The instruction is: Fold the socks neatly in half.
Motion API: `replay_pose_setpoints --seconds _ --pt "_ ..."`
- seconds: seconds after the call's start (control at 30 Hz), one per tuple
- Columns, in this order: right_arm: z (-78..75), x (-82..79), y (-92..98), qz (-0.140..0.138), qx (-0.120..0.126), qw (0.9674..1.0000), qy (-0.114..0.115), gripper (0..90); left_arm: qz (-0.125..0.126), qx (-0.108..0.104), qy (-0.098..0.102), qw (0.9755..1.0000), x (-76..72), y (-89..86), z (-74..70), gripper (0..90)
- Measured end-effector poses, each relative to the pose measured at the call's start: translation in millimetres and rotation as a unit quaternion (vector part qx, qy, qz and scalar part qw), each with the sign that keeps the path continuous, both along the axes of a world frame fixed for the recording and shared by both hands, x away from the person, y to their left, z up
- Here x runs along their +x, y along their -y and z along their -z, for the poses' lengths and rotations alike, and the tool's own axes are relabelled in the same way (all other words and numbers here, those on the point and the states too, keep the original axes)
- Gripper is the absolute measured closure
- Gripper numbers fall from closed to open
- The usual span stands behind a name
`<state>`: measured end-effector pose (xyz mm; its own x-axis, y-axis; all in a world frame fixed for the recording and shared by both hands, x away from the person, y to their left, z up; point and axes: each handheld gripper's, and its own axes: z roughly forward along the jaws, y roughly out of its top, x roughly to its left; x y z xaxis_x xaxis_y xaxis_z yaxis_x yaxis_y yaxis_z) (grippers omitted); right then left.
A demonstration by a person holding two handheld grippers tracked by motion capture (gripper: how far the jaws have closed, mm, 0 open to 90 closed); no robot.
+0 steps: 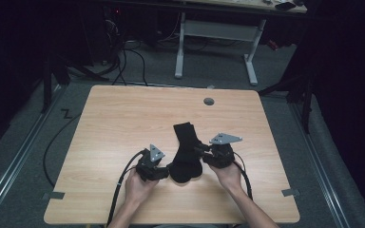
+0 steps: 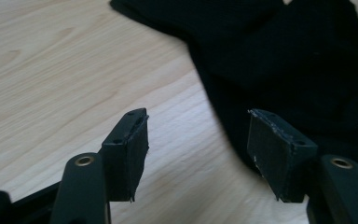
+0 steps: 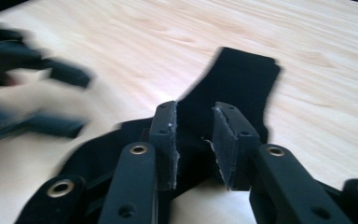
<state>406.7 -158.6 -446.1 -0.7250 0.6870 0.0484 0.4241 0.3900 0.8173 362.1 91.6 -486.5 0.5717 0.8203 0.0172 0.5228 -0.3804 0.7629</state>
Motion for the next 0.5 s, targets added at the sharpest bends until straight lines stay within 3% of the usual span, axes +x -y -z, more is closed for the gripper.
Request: replay_pose_setpoints --seconds 0.03,0.17,0.27,0.33,0.5 --pt "3.3 7.6 -0.4 0.008 -0.001 1.0000 -0.004 70.9 0.003 0.000 -0.001 1.0000 -0.2 2.6 0.2 39.2" --pt "23.3 40.3 -7.9 0.036 -0.043 0.9977 -0.038 71.6 0.015 -0.002 -0.007 0.9999 2.1 10.0 2.6 42.5" --pt "30.8 50.1 -13.6 0.037 -0.068 0.9965 -0.032 71.3 0.020 0.003 -0.015 0.9997 4.2 14.8 4.3 43.3" --pt "33.9 53.6 -15.9 0.035 -0.067 0.9965 -0.036 70.5 0.026 0.004 -0.016 0.9995 3.1 18.5 3.9 43.7" --pt "42.7 59.5 -22.0 0.033 -0.094 0.9942 -0.041 72.4 0.040 0.012 -0.013 0.9990 -0.9 30.1 3.7 43.9"
